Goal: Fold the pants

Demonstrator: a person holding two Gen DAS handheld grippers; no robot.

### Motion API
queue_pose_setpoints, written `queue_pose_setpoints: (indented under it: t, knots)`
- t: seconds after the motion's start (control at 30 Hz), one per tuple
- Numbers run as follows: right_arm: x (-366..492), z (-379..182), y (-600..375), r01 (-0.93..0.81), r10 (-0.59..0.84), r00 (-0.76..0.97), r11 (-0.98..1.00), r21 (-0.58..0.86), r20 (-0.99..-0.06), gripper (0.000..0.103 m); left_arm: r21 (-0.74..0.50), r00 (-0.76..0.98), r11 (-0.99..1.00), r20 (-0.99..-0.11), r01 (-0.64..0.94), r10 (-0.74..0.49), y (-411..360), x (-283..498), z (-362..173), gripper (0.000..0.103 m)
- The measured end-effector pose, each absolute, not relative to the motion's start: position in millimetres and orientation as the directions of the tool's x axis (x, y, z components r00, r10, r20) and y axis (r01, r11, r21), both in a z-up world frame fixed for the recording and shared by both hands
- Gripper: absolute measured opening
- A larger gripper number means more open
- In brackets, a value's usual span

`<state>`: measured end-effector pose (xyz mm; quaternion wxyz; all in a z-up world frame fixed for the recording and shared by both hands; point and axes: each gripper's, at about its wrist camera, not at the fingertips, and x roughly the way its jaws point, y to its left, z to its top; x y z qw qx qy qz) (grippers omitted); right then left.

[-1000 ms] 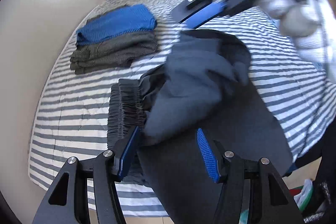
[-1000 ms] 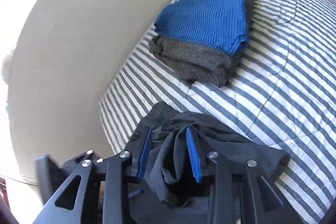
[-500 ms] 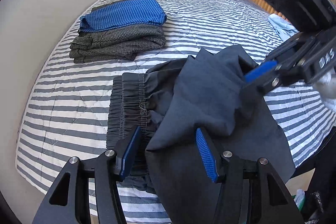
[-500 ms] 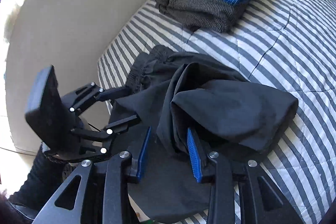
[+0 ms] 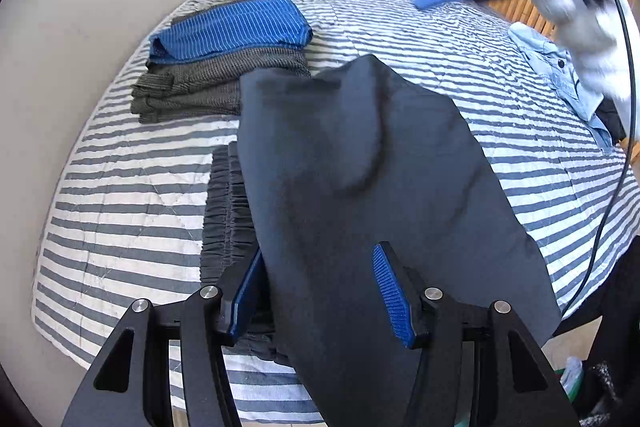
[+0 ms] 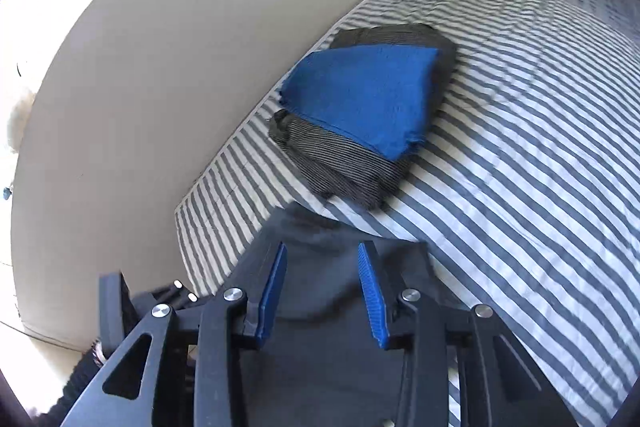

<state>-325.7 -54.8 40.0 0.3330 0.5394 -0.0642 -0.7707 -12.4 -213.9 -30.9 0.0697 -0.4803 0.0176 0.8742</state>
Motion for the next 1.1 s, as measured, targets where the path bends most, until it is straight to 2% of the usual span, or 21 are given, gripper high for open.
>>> queue_pose_setpoints:
  t: [0.1,0.27,0.37,0.43,0.5,0.57,0.63,0.73,0.9,1.0,1.1]
  knots:
    - [-302,20,-48,0.458,-0.558,-0.187,-0.778,0.431,-0.808,0.034,-0.047,-0.566,-0.990,-0.816,-0.130,0.113,-211,-9,-15,0.058]
    - [-293,-32,-66,0.426,-0.582,-0.111,-0.760,0.490,-0.806,0.034,-0.106,-0.607,-0.979,-0.771,-0.175,0.193,-196,-33,7,0.058]
    - [-270,-52,-81,0.480,-0.532,-0.071,-0.759,0.439,-0.844,0.034,-0.135,-0.576,-0.968,-0.783,-0.213,0.236,-192,-61,0,0.058]
    - [-252,-63,-87,0.537,-0.474,-0.063,-0.758,0.370,-0.878,0.034,-0.130,-0.539,-0.978,-0.819,-0.162,0.198,-207,-90,-16,0.058]
    - [-240,-63,-83,0.558,-0.437,-0.089,-0.766,0.319,-0.895,0.034,-0.101,-0.513,-0.995,-0.853,-0.016,0.095,-236,-112,-30,0.050]
    - [-232,-55,-75,0.556,-0.433,-0.107,-0.773,0.307,-0.895,0.034,-0.069,-0.517,-0.991,-0.856,0.111,0.002,-266,-119,-31,0.049]
    - [-221,-40,-70,0.580,-0.433,-0.167,-0.770,0.266,-0.886,0.034,-0.091,-0.532,-0.983,-0.847,0.161,-0.009,-285,-113,-24,0.049]
    - [-205,-20,-73,0.622,-0.453,-0.218,-0.747,0.235,-0.864,0.034,-0.120,-0.575,-0.986,-0.818,0.117,0.031,-282,-102,-5,0.049]
    - [-174,-16,-81,0.626,-0.500,-0.211,-0.729,0.276,-0.840,0.034,-0.042,-0.555,-0.998,-0.829,-0.053,0.065,-238,-92,5,0.049]
    - [-163,-29,-82,0.630,-0.500,-0.176,-0.719,0.293,-0.848,0.034,-0.035,-0.535,-0.999,-0.844,-0.035,0.048,-242,-74,0,0.049]
    - [-169,-31,-81,0.633,-0.518,-0.143,-0.703,0.324,-0.844,0.034,-0.118,-0.517,-0.993,-0.852,0.026,0.088,-260,-35,-5,0.049]
